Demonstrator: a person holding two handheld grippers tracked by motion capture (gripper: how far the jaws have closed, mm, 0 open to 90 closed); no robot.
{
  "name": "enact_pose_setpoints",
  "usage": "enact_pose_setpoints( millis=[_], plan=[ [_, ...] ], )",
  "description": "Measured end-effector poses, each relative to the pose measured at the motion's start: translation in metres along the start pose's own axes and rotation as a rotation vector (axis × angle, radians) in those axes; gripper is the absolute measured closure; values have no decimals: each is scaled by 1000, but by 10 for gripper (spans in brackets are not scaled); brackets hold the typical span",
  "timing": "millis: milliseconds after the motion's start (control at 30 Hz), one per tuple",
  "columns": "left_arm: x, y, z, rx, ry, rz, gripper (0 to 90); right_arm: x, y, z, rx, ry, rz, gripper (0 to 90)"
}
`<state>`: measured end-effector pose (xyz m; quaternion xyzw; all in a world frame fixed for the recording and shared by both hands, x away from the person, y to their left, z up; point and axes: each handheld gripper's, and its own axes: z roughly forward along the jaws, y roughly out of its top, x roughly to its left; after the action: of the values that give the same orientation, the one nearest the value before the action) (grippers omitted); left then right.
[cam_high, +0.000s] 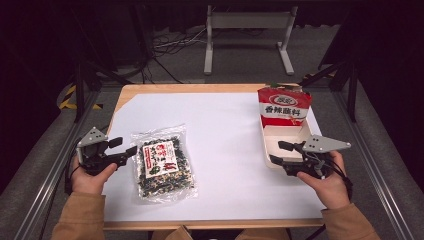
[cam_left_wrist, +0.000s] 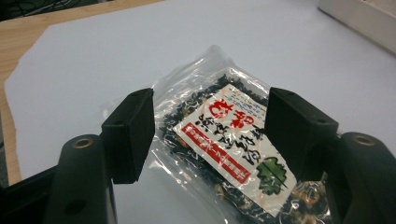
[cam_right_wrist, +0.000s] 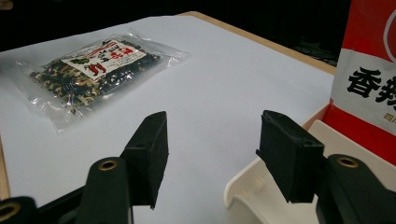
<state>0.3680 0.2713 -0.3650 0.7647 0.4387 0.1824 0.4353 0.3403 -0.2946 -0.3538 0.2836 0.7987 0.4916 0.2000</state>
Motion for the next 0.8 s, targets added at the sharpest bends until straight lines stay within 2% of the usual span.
enact_pose_setpoints(
  millis=[100, 167, 300, 433, 567, 633, 733, 800],
  plan=[
    [5, 4, 5, -1, 13, -17, 340, 1, 0, 2, 3, 2, -6, 419],
    [11, 5, 10, 4, 21, -61, 341, 3, 0, 2, 4, 4, -10, 419],
    [21, 3, 18, 12, 51, -113, 363, 4, 0, 4, 3, 6, -13, 417],
    [28, 1, 24, 17, 64, -137, 380, 5, 0, 4, 1, 6, -16, 416],
    [34, -4, 31, 38, 29, -154, 388, 5, -1, 6, 8, 6, -21, 418],
    [39, -8, 33, 52, 39, -164, 388, 6, -1, 6, 6, 11, -22, 419],
    [47, -12, 35, 63, 32, -203, 373, 7, -1, 6, 7, 10, -29, 419],
    [53, -14, 36, 79, 2, -233, 348, 8, -2, 7, 3, 14, -29, 419]
  ],
)
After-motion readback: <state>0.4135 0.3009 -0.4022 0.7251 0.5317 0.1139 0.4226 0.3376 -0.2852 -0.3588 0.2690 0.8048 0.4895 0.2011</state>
